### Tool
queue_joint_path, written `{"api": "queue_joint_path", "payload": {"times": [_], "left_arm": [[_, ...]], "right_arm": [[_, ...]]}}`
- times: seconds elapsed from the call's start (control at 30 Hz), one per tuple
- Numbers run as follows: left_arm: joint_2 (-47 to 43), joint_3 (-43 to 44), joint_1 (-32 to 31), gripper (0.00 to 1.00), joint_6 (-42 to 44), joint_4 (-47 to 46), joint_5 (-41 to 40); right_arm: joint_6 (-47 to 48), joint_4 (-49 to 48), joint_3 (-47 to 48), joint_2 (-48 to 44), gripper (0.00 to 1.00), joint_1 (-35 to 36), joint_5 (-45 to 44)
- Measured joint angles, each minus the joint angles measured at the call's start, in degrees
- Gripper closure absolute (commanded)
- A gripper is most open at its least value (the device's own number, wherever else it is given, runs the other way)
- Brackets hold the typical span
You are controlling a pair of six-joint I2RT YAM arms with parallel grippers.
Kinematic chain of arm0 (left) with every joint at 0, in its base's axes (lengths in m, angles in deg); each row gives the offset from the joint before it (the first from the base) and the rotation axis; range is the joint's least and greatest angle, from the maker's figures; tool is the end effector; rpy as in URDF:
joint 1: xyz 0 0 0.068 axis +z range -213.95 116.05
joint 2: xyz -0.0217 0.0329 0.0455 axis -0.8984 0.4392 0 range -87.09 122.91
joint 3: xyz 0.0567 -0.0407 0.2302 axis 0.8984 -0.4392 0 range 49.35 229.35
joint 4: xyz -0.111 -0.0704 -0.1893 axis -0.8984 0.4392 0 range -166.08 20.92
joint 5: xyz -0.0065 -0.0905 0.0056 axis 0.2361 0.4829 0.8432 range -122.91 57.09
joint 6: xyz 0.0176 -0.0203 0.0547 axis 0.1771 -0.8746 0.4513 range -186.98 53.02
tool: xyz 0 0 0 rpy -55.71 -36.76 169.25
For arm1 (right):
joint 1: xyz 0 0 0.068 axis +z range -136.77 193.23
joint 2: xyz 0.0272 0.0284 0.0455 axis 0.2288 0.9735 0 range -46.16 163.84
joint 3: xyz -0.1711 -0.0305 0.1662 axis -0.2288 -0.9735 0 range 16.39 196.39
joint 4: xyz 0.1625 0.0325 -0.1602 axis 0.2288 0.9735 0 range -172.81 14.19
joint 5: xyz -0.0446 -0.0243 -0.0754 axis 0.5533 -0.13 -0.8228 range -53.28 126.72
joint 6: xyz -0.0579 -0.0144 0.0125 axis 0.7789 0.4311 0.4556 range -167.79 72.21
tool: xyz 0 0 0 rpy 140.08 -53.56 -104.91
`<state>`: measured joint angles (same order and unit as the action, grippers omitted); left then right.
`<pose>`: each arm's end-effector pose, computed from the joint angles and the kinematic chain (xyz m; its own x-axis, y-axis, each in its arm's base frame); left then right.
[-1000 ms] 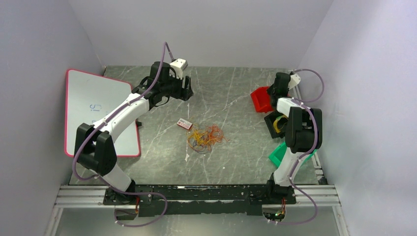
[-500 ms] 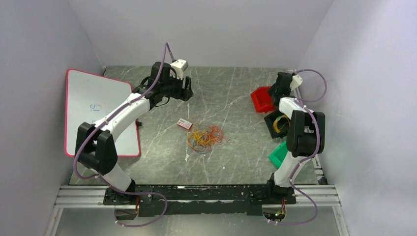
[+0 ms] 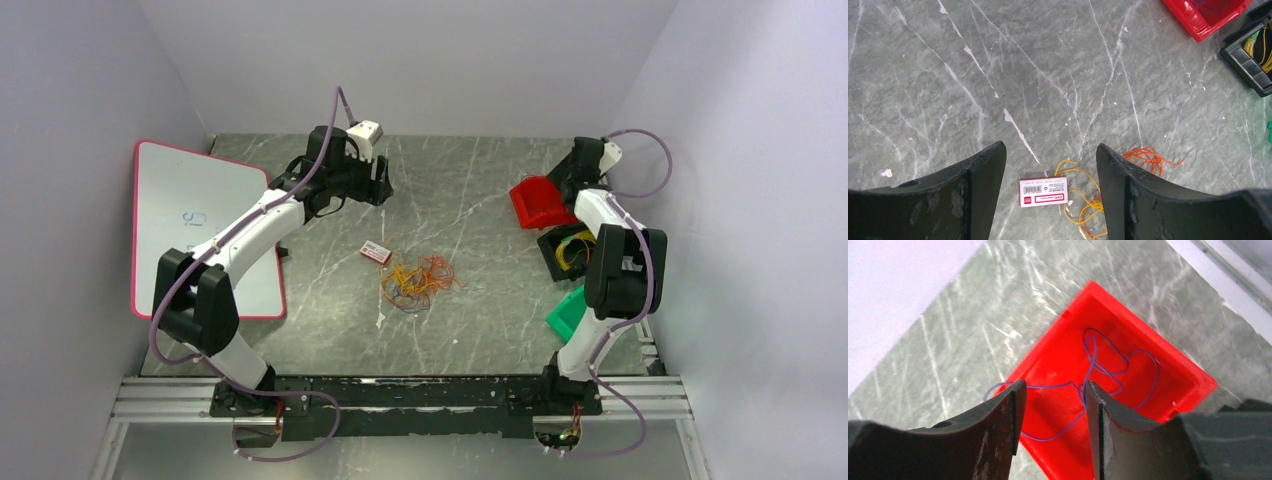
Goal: Untangle the cables
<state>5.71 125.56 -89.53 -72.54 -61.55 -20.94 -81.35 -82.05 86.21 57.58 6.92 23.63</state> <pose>0.3141 -0.1608 0.2796 -0.5203 0.1441 -0.8417 0.5347 0.8235 -0.1895 0.3778 -0.0521 0.2016 -0.3100 0.5760 -0.7564 0.5560 0.7552 0.3472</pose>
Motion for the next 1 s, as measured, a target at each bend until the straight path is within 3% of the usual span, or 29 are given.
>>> {"api": "queue_joint_path", "payload": {"times": [0.2, 0.6, 1.0], "left_arm": [[0.00, 0.00, 0.00, 0.29, 0.00, 0.02, 0.02], [0.02, 0.00, 0.00, 0.30, 0.00, 0.07, 0.09], [0.37, 0.00, 0.00, 0.30, 0.00, 0.13, 0.31]], "right_arm": [[2.64, 3.28, 6.14, -0.02, 0.47, -0.04, 3.23], [7.74, 10.82, 8.33, 0.39, 0.50, -0.07, 4.09], [13.07, 14.62, 17.73, 6.82, 0.49, 0.07, 17.22]]}}
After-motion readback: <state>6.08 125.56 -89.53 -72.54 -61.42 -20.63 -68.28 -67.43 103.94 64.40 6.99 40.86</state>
